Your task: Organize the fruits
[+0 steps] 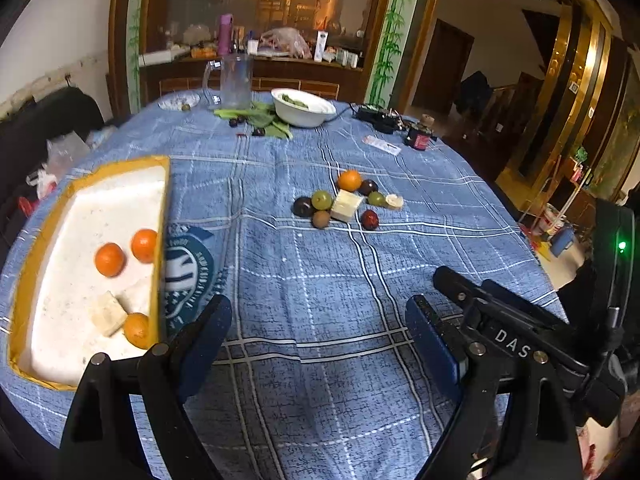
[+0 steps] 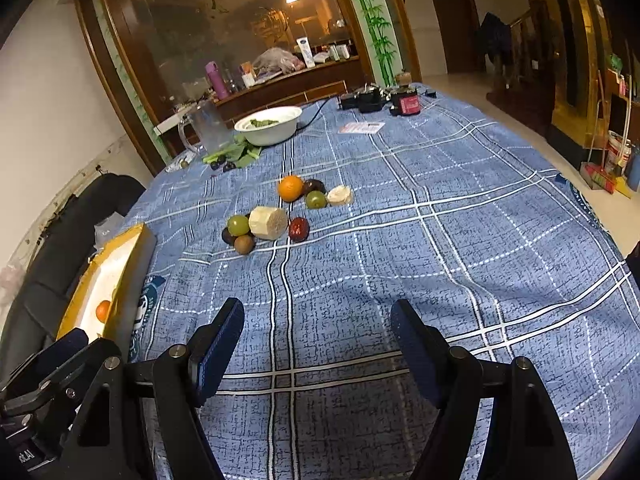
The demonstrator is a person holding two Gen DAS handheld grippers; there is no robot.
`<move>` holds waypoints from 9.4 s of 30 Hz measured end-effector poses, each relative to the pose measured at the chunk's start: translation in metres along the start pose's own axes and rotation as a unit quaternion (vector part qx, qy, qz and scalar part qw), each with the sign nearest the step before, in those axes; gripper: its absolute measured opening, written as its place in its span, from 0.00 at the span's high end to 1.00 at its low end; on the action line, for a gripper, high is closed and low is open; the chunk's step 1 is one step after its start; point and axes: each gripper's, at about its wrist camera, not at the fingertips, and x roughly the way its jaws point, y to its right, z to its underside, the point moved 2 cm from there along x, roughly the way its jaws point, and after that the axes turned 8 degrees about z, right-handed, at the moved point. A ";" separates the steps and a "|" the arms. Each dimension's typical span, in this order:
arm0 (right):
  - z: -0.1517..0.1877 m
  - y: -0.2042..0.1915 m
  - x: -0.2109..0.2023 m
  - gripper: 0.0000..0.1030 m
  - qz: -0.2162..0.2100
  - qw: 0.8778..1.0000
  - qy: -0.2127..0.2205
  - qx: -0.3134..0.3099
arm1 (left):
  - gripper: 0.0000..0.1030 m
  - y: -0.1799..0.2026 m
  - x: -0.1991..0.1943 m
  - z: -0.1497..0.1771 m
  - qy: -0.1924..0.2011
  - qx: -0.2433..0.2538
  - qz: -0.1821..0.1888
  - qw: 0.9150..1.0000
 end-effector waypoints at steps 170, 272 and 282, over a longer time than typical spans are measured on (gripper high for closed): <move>-0.013 -0.083 0.019 0.39 -0.162 0.984 -0.026 -0.067 | 0.26 -0.126 -0.038 -0.031 0.064 -0.099 -0.062 0.991; 0.057 -0.275 0.027 0.58 -0.213 0.930 -0.051 -0.295 | 0.39 -0.227 -0.066 -0.012 0.100 -0.173 -0.147 0.969; 0.027 -0.205 0.000 0.51 -0.195 0.956 -0.015 -0.219 | 0.30 -0.157 -0.054 -0.027 0.096 -0.112 -0.108 0.983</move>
